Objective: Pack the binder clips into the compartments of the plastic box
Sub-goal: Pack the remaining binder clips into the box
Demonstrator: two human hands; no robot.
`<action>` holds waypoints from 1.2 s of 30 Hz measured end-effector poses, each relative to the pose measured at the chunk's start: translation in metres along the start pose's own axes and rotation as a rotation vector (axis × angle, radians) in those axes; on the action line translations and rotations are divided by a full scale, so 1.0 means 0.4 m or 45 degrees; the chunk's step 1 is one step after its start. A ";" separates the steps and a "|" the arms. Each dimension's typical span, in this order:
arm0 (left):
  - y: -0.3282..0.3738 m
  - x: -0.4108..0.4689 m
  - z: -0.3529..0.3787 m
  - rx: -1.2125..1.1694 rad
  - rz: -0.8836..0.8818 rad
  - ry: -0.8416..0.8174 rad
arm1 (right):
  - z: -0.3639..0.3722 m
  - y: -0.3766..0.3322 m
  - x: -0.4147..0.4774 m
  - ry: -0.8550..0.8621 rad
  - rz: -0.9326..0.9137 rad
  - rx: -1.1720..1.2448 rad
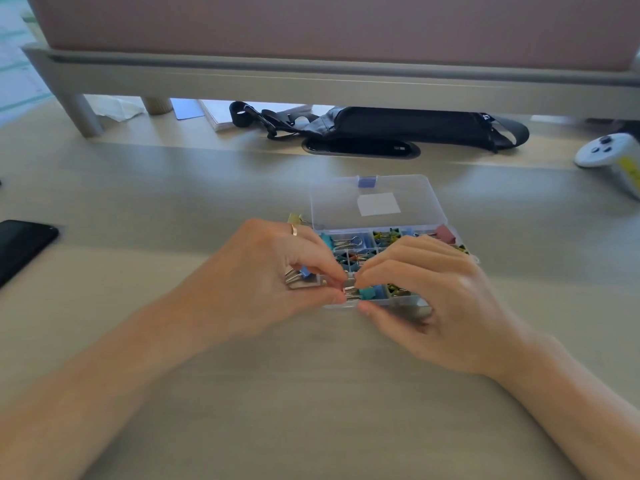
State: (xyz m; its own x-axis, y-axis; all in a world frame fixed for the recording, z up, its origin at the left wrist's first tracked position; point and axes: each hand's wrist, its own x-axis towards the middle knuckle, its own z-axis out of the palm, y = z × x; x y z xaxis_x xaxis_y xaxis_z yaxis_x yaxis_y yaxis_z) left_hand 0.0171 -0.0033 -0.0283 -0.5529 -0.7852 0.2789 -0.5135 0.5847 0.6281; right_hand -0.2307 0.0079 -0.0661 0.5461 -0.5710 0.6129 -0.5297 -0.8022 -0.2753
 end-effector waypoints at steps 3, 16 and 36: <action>-0.002 -0.002 0.002 0.010 -0.013 0.010 | 0.003 0.004 -0.003 -0.006 -0.006 -0.001; -0.021 -0.023 0.019 0.301 0.240 0.074 | 0.006 0.010 -0.004 -0.028 -0.044 -0.007; -0.030 -0.029 0.038 0.400 0.375 0.106 | 0.000 0.002 0.002 -0.084 -0.126 -0.093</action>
State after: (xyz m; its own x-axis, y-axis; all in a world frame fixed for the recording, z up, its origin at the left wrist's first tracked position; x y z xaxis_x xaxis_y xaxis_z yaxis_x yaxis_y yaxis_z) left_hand 0.0197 0.0018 -0.0503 -0.6576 -0.5818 0.4786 -0.5236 0.8097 0.2649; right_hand -0.2305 0.0068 -0.0657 0.6384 -0.5016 0.5839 -0.5155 -0.8419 -0.1596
